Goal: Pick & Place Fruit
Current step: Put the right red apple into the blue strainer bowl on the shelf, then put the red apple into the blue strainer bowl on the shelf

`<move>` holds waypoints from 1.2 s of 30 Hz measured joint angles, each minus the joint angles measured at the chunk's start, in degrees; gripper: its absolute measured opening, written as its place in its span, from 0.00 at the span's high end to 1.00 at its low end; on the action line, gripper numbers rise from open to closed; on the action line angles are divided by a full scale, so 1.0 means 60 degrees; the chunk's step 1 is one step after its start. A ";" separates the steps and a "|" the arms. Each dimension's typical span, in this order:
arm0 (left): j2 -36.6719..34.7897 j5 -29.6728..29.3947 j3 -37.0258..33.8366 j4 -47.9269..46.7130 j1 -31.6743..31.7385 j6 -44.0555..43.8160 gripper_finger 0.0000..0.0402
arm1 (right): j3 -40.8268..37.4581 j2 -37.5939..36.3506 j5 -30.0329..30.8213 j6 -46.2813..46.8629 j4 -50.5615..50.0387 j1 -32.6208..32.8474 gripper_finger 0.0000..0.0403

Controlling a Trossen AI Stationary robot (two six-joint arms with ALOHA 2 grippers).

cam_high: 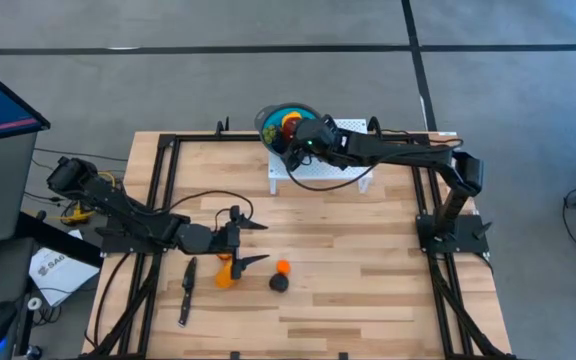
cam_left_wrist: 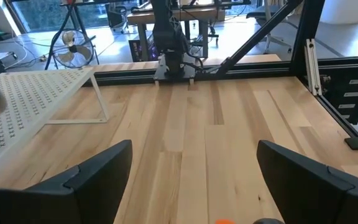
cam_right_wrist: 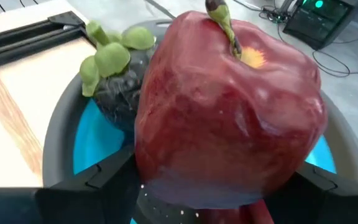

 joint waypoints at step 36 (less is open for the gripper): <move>0.0000 -0.0001 0.0000 -0.0002 0.0000 0.0000 0.19 | 0.0644 -0.0113 -0.0211 -0.0433 -0.1066 -0.0015 0.09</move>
